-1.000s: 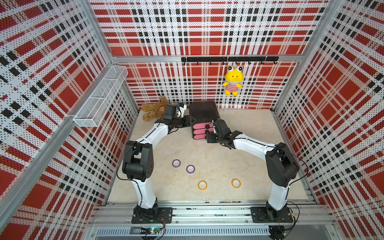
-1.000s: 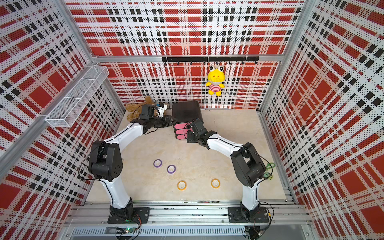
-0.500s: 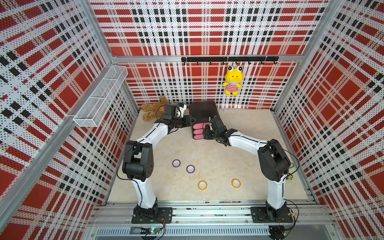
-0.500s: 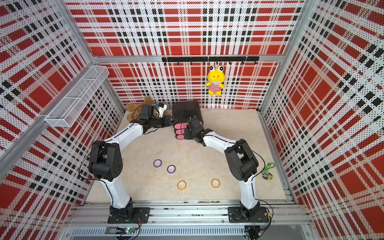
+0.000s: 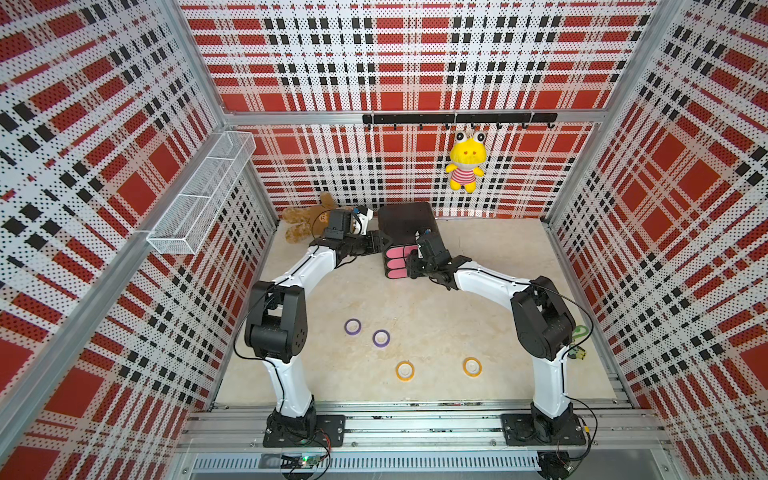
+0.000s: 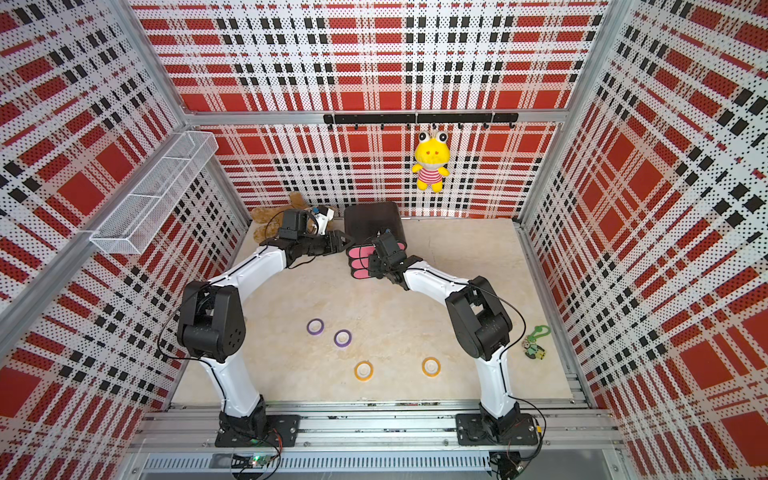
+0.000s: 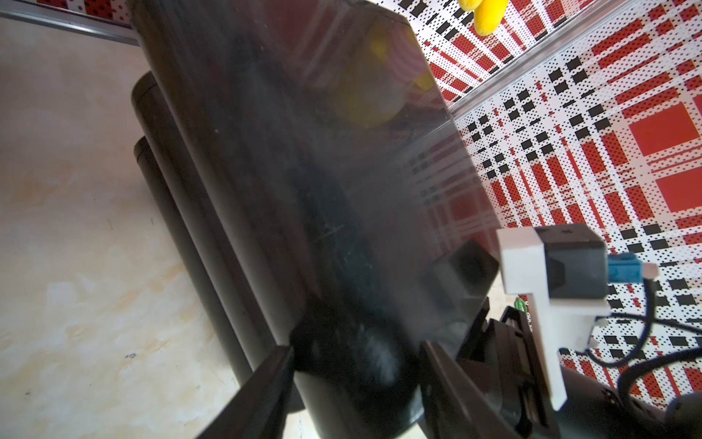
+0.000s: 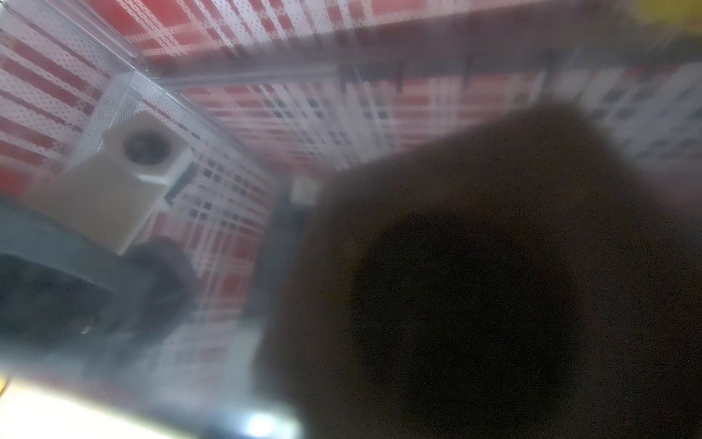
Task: Place the transparent tape into the drawer according to color
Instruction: Open the drawer in the storage box.
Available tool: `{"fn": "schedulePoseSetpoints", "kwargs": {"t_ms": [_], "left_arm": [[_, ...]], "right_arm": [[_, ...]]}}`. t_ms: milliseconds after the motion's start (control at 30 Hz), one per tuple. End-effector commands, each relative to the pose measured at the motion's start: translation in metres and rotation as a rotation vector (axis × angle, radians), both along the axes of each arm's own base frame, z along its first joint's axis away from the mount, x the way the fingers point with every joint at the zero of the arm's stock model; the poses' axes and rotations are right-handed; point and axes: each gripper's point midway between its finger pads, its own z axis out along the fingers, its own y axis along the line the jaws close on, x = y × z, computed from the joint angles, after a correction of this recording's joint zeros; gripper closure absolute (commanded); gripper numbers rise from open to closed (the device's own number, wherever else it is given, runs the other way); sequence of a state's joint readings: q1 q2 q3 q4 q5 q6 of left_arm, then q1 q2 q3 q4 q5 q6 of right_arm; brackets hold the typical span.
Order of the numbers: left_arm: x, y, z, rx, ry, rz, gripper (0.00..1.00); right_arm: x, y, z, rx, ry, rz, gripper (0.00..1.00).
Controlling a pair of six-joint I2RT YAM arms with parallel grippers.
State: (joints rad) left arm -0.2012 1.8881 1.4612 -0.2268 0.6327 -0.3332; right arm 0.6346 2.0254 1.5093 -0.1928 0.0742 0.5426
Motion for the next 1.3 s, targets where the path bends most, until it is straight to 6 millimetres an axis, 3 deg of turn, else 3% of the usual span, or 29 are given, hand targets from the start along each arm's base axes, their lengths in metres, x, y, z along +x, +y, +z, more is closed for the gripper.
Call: {"fn": "schedulePoseSetpoints", "kwargs": {"t_ms": [0,133,367,700,1033,1267], "left_arm": [[-0.008,-0.007,-0.032,0.016,0.081,-0.031,0.41],[-0.007,-0.006,-0.032,0.015,0.081,-0.031,0.41],[-0.007,-0.007,-0.033,0.014,0.083,-0.032,0.41],[-0.007,-0.007,-0.034,0.011,0.086,-0.034,0.41],[-0.007,-0.008,-0.034,0.012,0.085,-0.035,0.41],[-0.008,-0.007,-0.033,0.009,0.085,-0.034,0.41]], "right_arm": [[-0.001,0.001,-0.014,-0.014,0.027,0.001,0.47],[-0.001,0.001,-0.018,-0.014,0.032,0.004,0.51],[-0.006,-0.003,-0.024,-0.003,0.055,-0.016,0.47],[-0.012,-0.007,-0.031,-0.016,0.071,-0.022,0.49],[-0.014,-0.009,-0.037,-0.019,0.081,-0.036,0.69],[-0.018,-0.011,-0.029,-0.015,0.080,-0.033,0.75]]}}
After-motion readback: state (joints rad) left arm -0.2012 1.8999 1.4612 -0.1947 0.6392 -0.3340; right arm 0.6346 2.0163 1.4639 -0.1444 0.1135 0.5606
